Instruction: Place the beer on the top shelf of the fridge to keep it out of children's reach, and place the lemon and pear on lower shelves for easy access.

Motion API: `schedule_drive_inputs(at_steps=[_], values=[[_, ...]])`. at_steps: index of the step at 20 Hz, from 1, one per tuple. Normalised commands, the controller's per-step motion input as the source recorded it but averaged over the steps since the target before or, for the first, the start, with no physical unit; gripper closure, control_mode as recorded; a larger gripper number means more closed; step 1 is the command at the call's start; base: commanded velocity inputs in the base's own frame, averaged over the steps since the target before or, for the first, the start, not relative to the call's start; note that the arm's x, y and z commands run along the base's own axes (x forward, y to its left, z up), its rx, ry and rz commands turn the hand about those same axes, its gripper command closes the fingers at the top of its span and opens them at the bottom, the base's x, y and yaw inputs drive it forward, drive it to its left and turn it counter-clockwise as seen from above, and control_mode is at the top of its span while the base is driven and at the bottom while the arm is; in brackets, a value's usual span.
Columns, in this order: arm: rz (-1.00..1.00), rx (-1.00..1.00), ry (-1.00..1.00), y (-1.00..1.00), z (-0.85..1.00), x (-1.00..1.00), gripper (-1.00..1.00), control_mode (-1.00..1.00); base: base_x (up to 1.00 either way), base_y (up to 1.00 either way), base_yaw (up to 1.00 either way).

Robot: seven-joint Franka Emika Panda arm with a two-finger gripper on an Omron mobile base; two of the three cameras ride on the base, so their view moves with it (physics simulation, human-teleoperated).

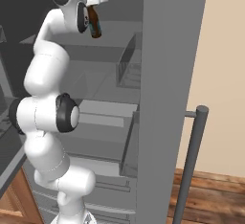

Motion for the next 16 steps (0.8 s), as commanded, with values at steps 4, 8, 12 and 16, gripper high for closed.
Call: schedule_drive_inputs(at_steps=[4, 8, 12, 16], values=[[0.0, 0.0, -0.04, -0.1, -0.3, 0.28, -1.0, -1.0, 0.0, 0.0, 0.0], [0.0, 0.0, -0.07, -0.16, -0.36, 0.21, -1.0, -1.0, 0.0, 0.0, 0.0], [0.0, 0.0, -0.09, -0.17, -0.37, 0.11, -1.0, -1.0, 0.0, 0.0, 0.0], [0.0, 0.0, -0.09, -0.13, -0.27, 0.01, -1.0, -1.0, 0.0, 0.0, 0.0]])
